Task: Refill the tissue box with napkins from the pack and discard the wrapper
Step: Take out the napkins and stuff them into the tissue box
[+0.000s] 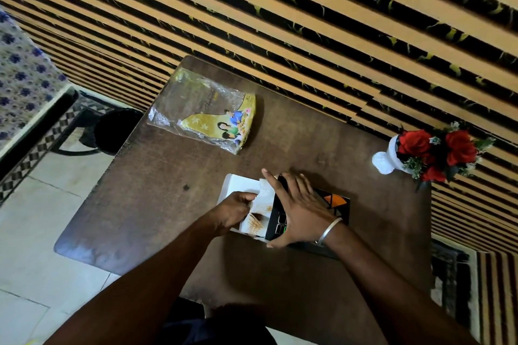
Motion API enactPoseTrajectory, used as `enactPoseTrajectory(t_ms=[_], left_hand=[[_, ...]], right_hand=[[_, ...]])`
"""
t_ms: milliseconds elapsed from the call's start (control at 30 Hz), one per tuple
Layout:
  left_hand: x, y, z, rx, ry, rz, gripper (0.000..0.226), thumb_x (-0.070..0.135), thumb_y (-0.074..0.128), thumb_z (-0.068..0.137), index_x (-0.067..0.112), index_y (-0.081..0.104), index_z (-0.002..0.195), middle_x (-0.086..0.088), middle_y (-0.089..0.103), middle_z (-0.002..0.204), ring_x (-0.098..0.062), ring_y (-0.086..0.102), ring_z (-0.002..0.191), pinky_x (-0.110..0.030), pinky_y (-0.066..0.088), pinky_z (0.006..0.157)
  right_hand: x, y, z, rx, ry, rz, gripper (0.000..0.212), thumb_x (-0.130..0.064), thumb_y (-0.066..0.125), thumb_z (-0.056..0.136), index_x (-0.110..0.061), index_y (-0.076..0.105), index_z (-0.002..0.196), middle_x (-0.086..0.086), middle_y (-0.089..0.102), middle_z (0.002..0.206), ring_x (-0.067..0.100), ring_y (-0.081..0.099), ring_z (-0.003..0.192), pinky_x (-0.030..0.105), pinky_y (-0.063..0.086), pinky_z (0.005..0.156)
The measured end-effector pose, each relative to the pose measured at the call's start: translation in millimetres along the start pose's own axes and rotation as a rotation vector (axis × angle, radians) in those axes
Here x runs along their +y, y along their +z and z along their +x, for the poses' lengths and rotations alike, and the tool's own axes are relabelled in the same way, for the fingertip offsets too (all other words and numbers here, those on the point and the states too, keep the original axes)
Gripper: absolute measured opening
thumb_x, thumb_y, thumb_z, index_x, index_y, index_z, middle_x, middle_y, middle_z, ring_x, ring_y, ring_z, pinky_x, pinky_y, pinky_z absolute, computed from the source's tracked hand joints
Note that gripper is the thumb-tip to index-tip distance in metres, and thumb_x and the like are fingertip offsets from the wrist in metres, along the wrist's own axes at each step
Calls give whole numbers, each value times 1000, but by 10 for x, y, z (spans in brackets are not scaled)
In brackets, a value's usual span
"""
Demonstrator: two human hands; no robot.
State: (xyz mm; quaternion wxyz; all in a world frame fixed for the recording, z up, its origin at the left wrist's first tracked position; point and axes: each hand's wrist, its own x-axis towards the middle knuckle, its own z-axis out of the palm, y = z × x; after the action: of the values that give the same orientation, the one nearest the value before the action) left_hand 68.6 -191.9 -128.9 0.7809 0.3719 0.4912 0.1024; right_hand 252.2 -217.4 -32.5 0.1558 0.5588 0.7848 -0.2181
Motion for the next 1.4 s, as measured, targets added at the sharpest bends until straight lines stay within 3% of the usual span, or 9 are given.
enactPoseTrajectory(t_ms=[233,300,400,600,800,933,1167,1300,1400], left_hand=[[97,100,-22,-59,97,133,29,7,67,83,24,58,105,5,71,94,-8,69,83,-21,54,67],[49,89,-7,-57,123,140,24,19,70,81,24,62,103,6,73,94,-9,69,85,-26,56,76],[-12,149,32,168,176,308,22,33,66,87,17,67,101,-3,74,93,-17,67,82,-40,53,83],[4,347,93,443,193,731,27,36,50,97,13,53,84,-14,71,94,-32,65,86,-33,41,70],[79,227,140,319,131,753,28,34,58,92,11,46,81,-10,63,84,-33,63,85,-33,40,66],[93,58,98,244,31,619,25,30,66,88,6,59,92,-16,70,83,-35,72,66,-43,61,59],[91,338,206,218,176,952,21,18,67,85,3,67,100,-14,72,98,-30,69,91,-35,51,79],[54,364,183,222,279,943,23,19,59,94,1,64,107,-15,71,102,-31,67,93,-29,43,76],[-6,275,153,274,321,900,21,24,56,89,9,62,103,-11,71,97,-30,68,88,-36,51,76]], right_hand=[[-31,58,4,18,-16,-15,148,-81,69,45,-33,-20,153,13,21,154,34,20,143,52,10,123],[-37,58,21,17,-10,-14,148,-81,70,46,-33,-20,154,14,22,153,34,20,143,53,9,122],[-46,51,35,7,-1,-6,148,-80,71,47,-33,-21,153,15,20,154,34,19,143,54,8,123],[-67,104,51,14,-4,-29,150,-81,70,44,-32,-20,154,16,23,153,35,22,142,55,11,122],[-64,122,56,6,2,-32,150,-81,70,44,-32,-20,154,17,21,154,36,20,143,55,9,122],[-74,121,63,9,3,-38,150,-82,69,44,-31,-20,154,17,23,153,37,22,142,56,10,121],[-100,107,49,-2,2,-19,150,-79,72,45,-34,-21,153,18,20,154,37,19,144,55,7,122],[-113,99,56,-13,6,-8,150,-79,73,46,-35,-22,153,18,18,156,37,17,145,55,5,123],[-109,103,58,-12,9,2,149,-78,74,46,-35,-22,153,19,18,156,38,16,145,55,5,123]])
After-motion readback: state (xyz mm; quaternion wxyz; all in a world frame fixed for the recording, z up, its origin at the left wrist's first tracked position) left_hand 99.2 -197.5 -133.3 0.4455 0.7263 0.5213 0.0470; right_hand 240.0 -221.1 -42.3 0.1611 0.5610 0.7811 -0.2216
